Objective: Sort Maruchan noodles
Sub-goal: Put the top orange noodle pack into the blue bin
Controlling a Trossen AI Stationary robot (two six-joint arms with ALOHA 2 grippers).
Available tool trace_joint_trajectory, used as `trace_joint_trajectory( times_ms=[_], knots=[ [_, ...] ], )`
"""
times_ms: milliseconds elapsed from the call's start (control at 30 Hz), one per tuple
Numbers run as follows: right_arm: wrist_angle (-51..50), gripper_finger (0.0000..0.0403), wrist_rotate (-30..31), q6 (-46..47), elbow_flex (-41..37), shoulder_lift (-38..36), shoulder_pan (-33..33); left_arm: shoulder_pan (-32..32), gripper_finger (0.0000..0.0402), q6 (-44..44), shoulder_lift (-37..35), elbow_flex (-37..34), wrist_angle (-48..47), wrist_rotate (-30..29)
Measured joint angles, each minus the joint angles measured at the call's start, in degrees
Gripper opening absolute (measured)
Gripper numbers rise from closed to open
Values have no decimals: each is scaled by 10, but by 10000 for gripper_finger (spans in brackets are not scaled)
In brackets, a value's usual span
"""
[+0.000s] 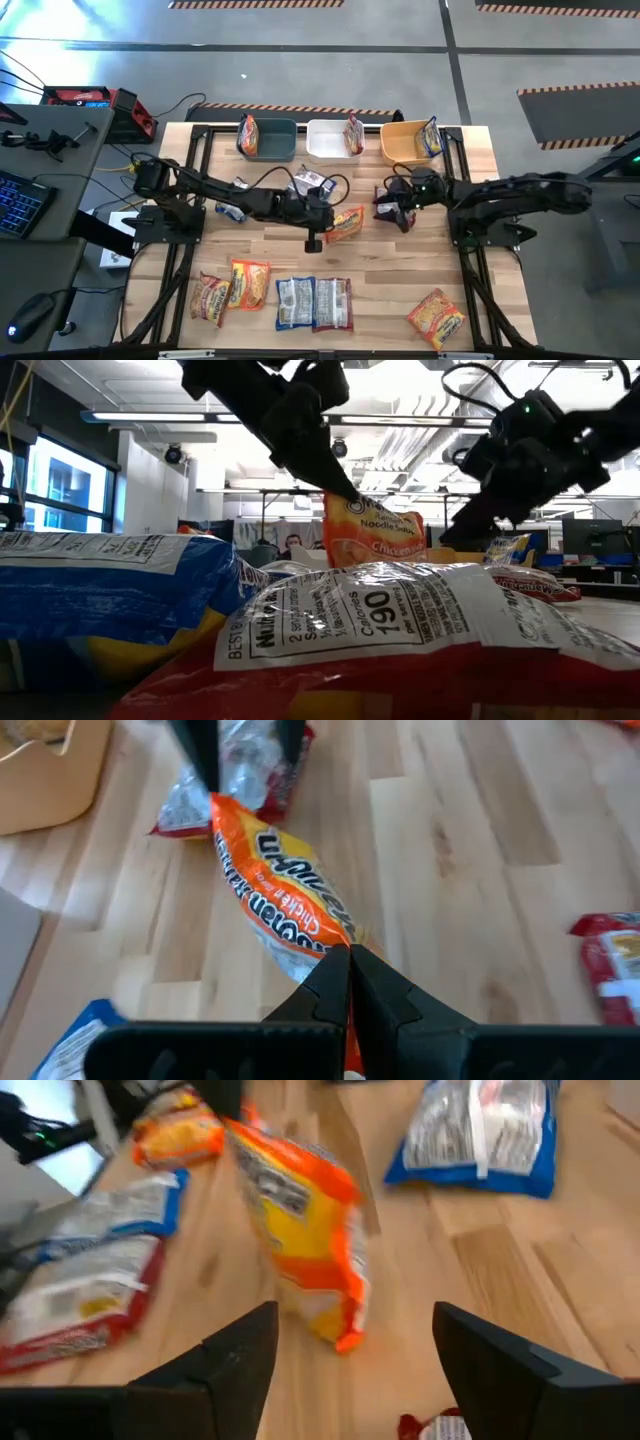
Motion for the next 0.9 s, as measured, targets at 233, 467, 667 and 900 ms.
trace_joint_trajectory(
  times_ms=[233, 467, 667, 900],
  knots=[
    [175, 254, -47, -19, -4, 128, 1, -14, 0, -9, 0, 0, 18, -6],
    [256, 254, -108, -26, 33, 268, 20, -31, 0, -16, 0, 0, 23, -33],
    [370, 254, -143, 5, 63, 369, 49, -37, 0, -27, 0, 0, 24, -51],
    [388, 248, -143, 8, 117, 442, 79, -37, 0, -47, 0, 0, 21, -58]
  ],
)
